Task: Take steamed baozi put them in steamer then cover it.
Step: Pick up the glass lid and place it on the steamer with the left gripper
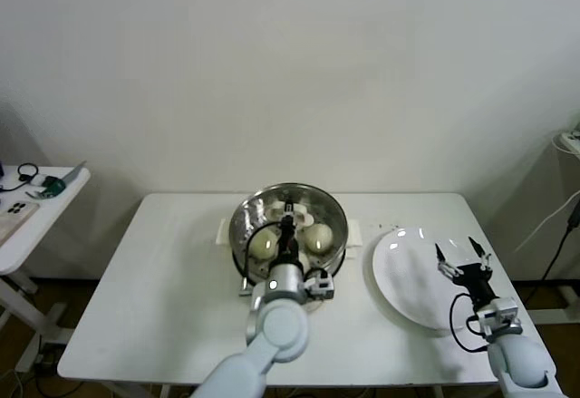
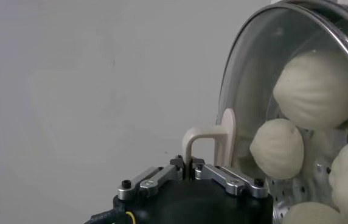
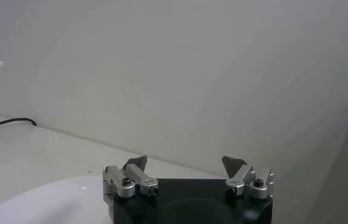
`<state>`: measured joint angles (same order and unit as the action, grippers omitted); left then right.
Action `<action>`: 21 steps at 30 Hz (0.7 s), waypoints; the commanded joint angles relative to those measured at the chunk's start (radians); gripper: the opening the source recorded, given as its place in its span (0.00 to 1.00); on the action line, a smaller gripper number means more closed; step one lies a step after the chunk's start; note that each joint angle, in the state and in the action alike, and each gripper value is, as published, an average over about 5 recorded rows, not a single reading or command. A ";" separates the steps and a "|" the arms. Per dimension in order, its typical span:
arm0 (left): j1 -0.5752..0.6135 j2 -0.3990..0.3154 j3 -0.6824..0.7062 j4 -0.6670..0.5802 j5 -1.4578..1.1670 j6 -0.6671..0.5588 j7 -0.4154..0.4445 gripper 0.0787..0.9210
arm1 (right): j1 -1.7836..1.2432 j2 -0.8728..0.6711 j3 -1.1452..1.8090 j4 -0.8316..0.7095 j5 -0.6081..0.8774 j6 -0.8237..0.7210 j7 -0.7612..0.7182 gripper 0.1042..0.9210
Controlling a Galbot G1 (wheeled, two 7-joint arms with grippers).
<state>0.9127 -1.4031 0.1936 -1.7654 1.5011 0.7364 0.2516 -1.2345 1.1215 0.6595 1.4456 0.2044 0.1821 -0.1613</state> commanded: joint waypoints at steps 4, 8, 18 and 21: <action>-0.005 0.003 0.000 0.013 -0.017 0.049 -0.008 0.08 | 0.001 0.007 0.002 -0.001 -0.001 0.001 -0.002 0.88; -0.001 0.005 -0.001 0.015 -0.021 0.049 -0.015 0.08 | 0.001 0.010 0.003 -0.001 -0.002 0.001 -0.003 0.88; -0.004 0.003 -0.003 0.023 -0.027 0.049 -0.027 0.08 | 0.001 0.019 0.008 -0.003 -0.003 0.003 -0.008 0.88; -0.001 0.005 -0.003 0.024 -0.030 0.049 -0.032 0.08 | 0.001 0.022 0.010 -0.004 -0.003 0.004 -0.010 0.88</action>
<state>0.9083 -1.4004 0.1930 -1.7444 1.4771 0.7363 0.2258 -1.2336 1.1401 0.6682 1.4415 0.2020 0.1848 -0.1700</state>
